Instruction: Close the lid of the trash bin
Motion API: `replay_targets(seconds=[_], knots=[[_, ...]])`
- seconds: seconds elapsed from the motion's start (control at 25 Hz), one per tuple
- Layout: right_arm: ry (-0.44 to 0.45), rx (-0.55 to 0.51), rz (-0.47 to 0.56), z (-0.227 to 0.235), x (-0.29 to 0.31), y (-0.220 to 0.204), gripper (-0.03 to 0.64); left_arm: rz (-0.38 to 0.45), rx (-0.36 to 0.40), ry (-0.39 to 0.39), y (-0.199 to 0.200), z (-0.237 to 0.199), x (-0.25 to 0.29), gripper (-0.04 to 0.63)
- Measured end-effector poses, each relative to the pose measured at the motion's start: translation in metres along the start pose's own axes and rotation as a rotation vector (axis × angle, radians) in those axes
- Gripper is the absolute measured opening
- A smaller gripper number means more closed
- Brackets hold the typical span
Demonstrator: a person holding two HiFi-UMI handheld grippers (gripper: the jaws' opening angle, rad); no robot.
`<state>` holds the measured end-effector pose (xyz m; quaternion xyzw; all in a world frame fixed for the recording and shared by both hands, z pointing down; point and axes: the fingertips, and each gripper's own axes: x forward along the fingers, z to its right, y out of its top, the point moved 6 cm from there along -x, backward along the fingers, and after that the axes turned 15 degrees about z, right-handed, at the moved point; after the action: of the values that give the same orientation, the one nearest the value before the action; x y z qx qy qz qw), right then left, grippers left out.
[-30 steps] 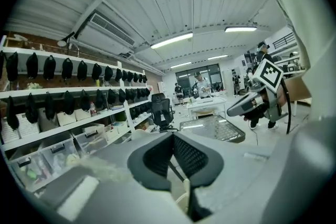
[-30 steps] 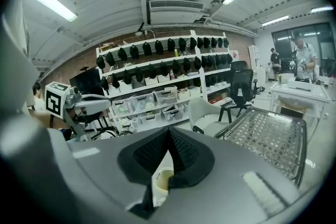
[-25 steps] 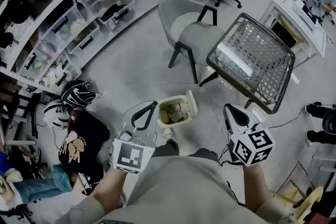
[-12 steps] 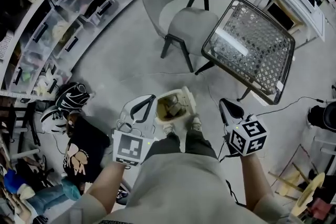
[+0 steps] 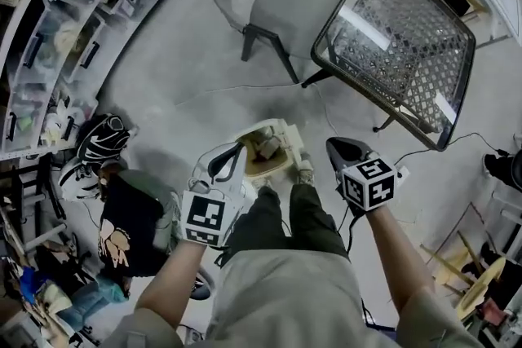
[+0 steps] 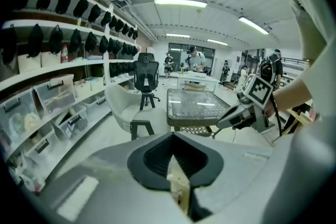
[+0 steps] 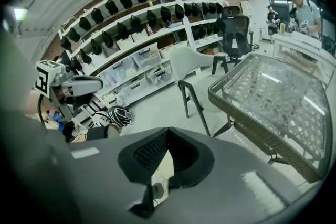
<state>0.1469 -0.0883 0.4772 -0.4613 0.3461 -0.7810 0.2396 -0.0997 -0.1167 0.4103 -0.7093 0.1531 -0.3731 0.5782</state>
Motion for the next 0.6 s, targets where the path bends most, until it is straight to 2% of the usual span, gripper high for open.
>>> replay_targets(seconds=[0.24, 0.48, 0.6], knots=[[0.028, 0.032, -0.114, 0.011, 0.052, -0.061, 0.003, -0.159, -0.001, -0.013, -0.089, -0.004, 0.037, 0.002], [0.048, 0.022, -0.224, 0.018, 0.096, -0.126, 0.003, -0.27, -0.065, -0.044, -0.164, -0.006, 0.053, 0.002], [0.056, 0.051, -0.267, 0.021, 0.112, -0.155, 0.003, -0.313, -0.088, -0.061, -0.197, -0.004, 0.056, 0.002]])
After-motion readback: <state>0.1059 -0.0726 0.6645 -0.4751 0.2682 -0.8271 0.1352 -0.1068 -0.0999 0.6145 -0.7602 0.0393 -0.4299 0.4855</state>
